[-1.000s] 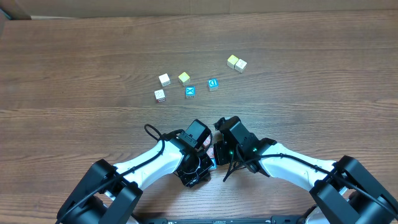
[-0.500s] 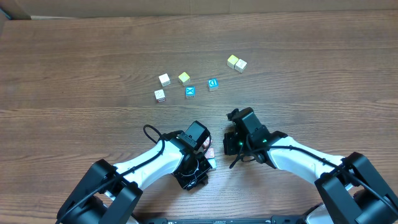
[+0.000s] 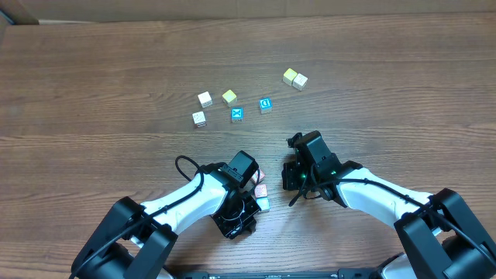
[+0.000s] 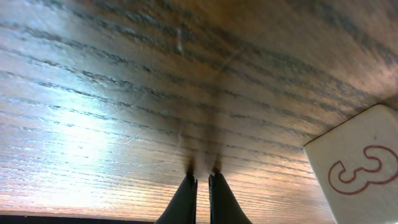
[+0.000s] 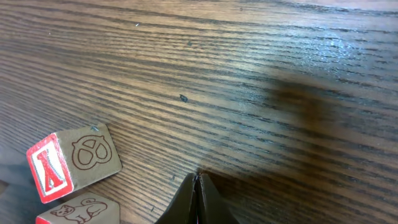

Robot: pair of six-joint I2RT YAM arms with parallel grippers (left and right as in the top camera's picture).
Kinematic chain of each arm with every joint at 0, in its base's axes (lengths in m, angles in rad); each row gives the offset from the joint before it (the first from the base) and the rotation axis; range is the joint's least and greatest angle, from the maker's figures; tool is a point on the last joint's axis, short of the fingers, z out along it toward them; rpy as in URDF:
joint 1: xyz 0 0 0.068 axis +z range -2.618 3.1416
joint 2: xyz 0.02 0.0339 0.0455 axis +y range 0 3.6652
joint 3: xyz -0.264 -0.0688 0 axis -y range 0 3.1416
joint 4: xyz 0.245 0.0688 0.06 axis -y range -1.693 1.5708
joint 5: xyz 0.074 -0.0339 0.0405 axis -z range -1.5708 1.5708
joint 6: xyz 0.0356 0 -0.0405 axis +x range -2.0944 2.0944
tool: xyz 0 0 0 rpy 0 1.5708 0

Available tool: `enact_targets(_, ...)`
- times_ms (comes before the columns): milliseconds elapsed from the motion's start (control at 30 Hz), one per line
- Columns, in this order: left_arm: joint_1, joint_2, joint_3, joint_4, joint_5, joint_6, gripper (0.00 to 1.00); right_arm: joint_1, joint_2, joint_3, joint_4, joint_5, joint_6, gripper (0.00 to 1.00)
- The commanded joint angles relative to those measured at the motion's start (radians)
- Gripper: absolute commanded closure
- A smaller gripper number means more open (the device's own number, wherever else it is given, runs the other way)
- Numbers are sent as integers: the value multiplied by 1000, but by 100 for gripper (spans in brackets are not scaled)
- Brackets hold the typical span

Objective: Flip 3 blocks

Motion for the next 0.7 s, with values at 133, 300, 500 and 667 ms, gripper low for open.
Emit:
enact_targets(133, 24, 41, -33, -7, -109, -10, 96, -8, 18, 4, 1, 17, -27, 96)
enact_targets(300, 31, 41, -33, -3, -96, -9, 96, -8, 18, 36, -2, -6, -68, 96)
enact_targets(500, 32, 41, -33, 9, -92, -9, 96, -8, 18, 66, -3, -7, -69, 96)
enact_targets(667, 32, 41, -33, 15, -92, -9, 96, -8, 18, 68, -1, -30, -89, 96)
